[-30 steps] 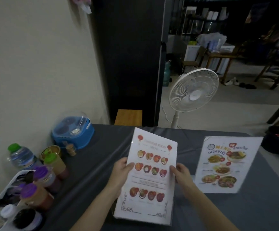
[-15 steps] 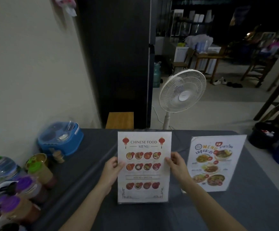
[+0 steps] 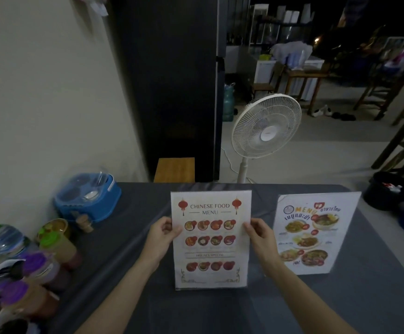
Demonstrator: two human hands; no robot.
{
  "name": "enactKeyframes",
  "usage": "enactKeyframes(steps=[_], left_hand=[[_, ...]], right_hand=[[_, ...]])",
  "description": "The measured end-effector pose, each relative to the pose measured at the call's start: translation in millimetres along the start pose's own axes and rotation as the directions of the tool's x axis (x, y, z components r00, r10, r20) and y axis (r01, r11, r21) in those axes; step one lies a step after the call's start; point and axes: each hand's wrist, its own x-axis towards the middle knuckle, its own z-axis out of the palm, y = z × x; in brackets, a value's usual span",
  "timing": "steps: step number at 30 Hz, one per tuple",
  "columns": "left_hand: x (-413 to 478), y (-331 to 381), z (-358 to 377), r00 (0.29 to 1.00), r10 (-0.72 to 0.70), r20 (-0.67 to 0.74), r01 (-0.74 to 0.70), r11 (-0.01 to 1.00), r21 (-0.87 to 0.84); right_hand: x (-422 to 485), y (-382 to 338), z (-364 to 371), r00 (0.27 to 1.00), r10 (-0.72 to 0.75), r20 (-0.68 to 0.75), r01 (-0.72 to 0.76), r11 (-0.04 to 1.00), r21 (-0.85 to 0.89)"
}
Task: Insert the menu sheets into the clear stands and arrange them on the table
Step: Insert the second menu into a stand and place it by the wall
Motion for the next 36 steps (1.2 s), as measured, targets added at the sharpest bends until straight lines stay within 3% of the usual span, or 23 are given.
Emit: enactKeyframes(steps=[7, 20, 26, 36], left_hand=[[-12, -16, -5, 0.998, 0.056, 0.012, -0.057, 0.991, 0.118], [-21, 3, -2, 0.985, 0.102, -0.139, -0.091, 0.992, 0.083], [7, 35, -30, 0.975, 0.121, -0.188, -0.102, 0.989, 0.111], [111, 55, -113, 0.976, 0.153, -0.154, -0.111, 0.962, 0.248]], right_hand=[[-10, 10, -7, 0.997, -0.053, 0.047, 0.056, 0.997, -0.052], [7, -20, -1, 0.987, -0.115, 0.108, 0.123, 0.99, -0.064], [47, -59, 29, 0.976, -0.139, 0.167, 0.163, 0.977, -0.139], [114, -74, 123, 0.98, -0.115, 0.165, 0.159, 0.946, -0.283]])
